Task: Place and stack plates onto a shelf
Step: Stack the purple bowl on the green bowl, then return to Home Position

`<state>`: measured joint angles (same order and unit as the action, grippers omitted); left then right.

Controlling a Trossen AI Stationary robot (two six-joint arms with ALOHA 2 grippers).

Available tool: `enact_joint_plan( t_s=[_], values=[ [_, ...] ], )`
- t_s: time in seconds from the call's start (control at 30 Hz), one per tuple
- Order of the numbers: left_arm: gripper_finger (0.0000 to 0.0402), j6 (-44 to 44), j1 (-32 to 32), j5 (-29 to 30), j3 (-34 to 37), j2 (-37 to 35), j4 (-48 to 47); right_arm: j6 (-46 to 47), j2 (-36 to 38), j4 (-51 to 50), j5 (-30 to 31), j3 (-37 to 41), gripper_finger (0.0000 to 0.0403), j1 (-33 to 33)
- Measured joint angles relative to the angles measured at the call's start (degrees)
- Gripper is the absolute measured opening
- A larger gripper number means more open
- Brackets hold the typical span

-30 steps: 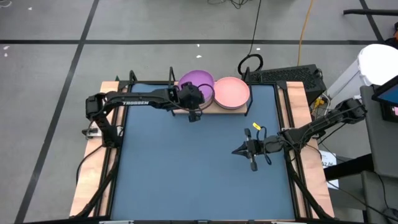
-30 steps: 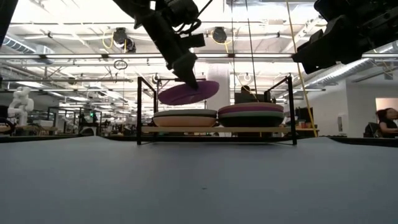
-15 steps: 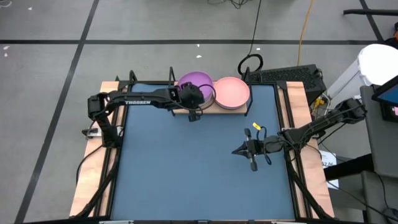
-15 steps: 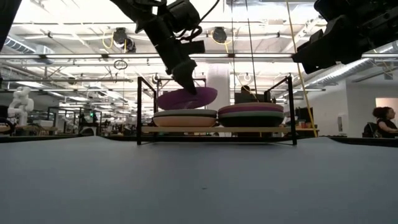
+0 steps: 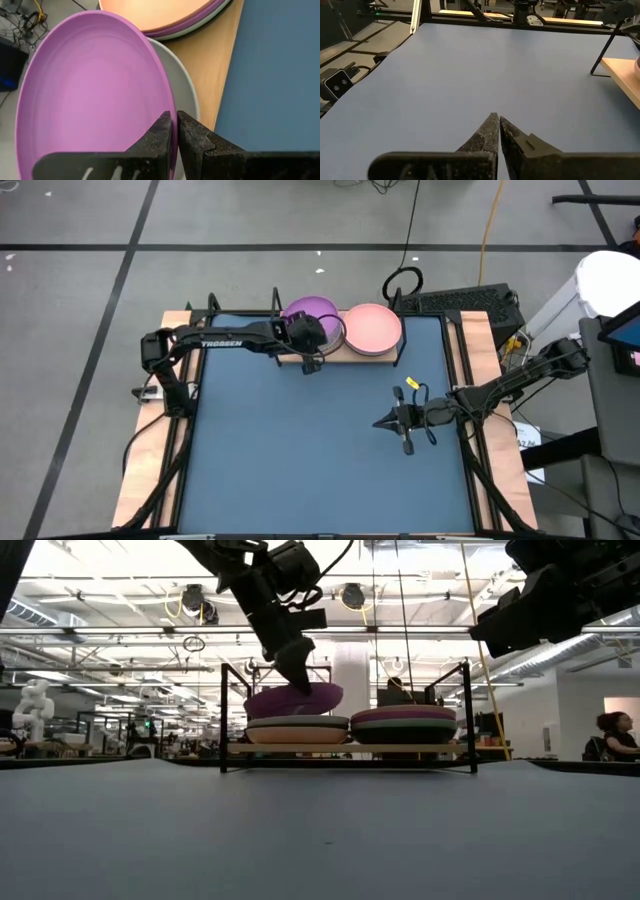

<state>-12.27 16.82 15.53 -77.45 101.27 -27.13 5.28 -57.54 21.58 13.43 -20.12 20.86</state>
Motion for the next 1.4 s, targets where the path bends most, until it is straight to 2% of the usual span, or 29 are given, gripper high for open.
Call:
enact_joint_plan(
  t_s=[0.63, 1.03, 1.4],
  values=[
    [0.003, 2.0, -0.3, 0.0, 0.1, 0.8, 0.9, 0.0, 0.0, 0.0, 0.0, 0.0, 0.0, 0.0],
    [0.0086, 3.3, -0.4, 0.2, 0.0, 2.7, 3.6, 0.0, 0.0, 0.2, 0.0, 0.0, 0.0, 0.0],
    [0.0088, 7.2, -6.3, 2.3, 0.0, -3.0, 2.0, 0.1, 0.0, 2.5, 0.0, 0.0, 0.0, 0.0]
  ],
)
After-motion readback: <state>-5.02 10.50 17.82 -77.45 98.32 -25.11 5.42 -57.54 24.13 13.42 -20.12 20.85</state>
